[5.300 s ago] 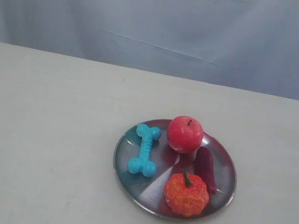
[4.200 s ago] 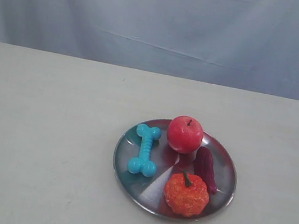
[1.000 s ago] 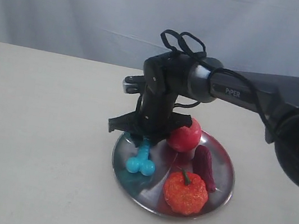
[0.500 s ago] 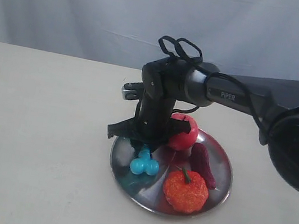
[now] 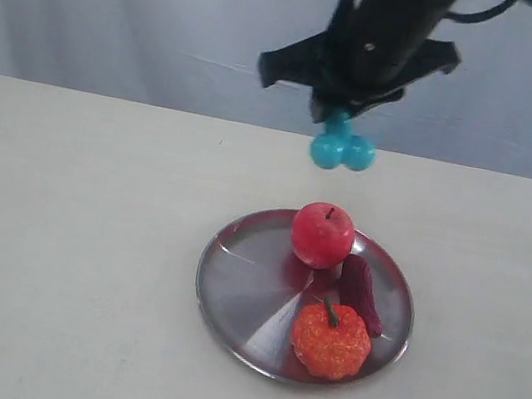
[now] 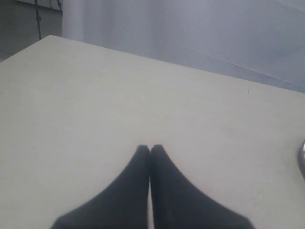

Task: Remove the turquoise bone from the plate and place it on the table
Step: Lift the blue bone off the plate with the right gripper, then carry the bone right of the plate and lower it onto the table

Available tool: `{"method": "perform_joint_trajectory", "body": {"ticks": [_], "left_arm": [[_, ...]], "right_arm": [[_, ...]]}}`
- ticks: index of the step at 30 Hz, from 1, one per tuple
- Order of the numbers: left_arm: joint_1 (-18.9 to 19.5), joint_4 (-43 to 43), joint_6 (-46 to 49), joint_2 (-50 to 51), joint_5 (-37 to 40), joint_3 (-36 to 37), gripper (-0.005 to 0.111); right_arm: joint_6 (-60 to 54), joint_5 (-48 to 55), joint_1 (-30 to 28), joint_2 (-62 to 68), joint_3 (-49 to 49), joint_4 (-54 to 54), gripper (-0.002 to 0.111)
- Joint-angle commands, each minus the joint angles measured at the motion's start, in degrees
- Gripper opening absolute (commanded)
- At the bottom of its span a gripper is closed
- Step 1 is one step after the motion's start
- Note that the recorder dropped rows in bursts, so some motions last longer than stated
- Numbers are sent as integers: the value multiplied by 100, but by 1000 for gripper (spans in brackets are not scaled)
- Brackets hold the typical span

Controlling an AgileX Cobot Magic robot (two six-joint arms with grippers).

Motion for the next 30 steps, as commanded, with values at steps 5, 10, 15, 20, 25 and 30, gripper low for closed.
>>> {"method": "perform_joint_trajectory", "body": {"ticks": [5, 10, 15, 20, 25, 30], "left_arm": [[-28, -24, -22, -7, -29, 15, 0], [-28, -24, -22, -7, -29, 15, 0], [-28, -24, -22, -7, -29, 15, 0], [-28, -24, -22, -7, -29, 15, 0], [-28, -24, -22, -7, -29, 15, 0], [-28, -24, -22, -7, -29, 15, 0]], "right_arm": [[-311, 653, -1182, -959, 111, -203, 0], [-171, 363, -1975, -1457, 1149, 44, 0], [-159, -504, -2626, -1578, 2805, 532, 0], [95, -2313, -2743, -1568, 4533, 1239, 0], [284, -2651, -2743, -1560, 5077, 1251, 0], [412, -2907, -2743, -1560, 5389, 1145, 0]]}}
